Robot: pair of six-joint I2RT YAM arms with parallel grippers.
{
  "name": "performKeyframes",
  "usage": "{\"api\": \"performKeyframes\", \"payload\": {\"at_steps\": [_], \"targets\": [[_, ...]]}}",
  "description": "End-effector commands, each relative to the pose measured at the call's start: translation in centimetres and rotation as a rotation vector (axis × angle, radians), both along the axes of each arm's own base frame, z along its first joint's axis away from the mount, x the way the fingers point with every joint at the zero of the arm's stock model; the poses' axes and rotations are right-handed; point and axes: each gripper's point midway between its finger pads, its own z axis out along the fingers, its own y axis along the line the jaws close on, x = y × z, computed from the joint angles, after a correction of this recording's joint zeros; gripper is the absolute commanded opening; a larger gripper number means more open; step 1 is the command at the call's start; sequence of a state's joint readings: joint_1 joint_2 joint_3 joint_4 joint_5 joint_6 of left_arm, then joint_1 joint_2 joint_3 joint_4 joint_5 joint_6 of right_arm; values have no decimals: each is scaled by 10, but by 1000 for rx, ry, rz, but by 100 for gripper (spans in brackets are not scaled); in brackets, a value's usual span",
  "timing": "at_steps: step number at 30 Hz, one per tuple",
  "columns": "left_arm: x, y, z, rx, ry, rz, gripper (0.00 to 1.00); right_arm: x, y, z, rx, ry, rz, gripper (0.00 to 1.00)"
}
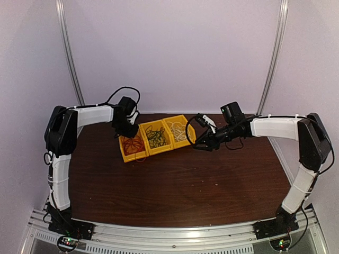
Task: Untangle the cables
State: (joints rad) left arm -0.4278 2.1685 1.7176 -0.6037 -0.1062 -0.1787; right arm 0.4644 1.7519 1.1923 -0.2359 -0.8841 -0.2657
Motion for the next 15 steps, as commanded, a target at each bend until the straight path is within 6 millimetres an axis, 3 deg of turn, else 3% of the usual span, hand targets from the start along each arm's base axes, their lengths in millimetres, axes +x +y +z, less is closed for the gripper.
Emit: {"api": "performKeyframes", "payload": {"at_steps": [1,10,15], "targets": [[0,-7,22,-13,-95,7,0,3,1,4,16,-2,10,47],[-20,0,115,-163,-341,55,0,2,2,1,19,7,15,47],[-41,-2,126,-236,-354,40,0,3,2,1,18,7,14,47]]}}
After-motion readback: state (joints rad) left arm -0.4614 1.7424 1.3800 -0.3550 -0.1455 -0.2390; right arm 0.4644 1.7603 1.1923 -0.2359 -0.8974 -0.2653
